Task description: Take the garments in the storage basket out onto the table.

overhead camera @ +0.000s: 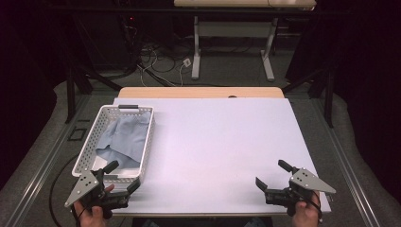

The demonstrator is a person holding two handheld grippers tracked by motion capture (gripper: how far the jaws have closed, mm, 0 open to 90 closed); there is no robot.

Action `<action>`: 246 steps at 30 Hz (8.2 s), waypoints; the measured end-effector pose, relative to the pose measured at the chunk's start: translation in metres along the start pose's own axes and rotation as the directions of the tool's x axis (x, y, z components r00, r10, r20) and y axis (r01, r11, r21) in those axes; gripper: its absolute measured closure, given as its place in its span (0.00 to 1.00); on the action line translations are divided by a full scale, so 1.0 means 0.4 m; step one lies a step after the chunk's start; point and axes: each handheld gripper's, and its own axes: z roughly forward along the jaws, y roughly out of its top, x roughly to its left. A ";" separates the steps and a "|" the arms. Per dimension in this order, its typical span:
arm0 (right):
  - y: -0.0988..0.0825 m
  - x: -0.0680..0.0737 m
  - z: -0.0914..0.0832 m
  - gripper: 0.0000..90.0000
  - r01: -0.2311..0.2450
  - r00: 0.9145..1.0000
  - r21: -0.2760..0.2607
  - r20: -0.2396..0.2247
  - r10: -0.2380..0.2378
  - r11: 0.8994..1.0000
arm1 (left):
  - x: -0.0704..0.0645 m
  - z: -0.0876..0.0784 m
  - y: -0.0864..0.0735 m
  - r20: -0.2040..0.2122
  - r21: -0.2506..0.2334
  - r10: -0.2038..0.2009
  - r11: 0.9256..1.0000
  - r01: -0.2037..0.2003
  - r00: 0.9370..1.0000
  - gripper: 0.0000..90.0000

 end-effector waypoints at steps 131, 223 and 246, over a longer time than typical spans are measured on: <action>-0.019 -0.024 0.059 0.00 -0.031 0.999 0.095 -0.033 0.035 0.995 | 0.305 0.336 0.251 -0.431 0.304 -0.170 0.897 0.320 0.886 0.01; -0.023 -0.024 0.070 0.01 -0.008 0.998 0.113 -0.056 0.014 0.994 | 0.388 0.372 0.121 -0.385 0.511 -0.131 0.794 0.330 0.913 0.52; -0.025 -0.026 0.071 0.03 -0.018 0.998 0.122 -0.058 0.025 0.992 | 0.373 0.352 0.119 -0.392 0.483 -0.128 0.814 0.322 0.911 0.77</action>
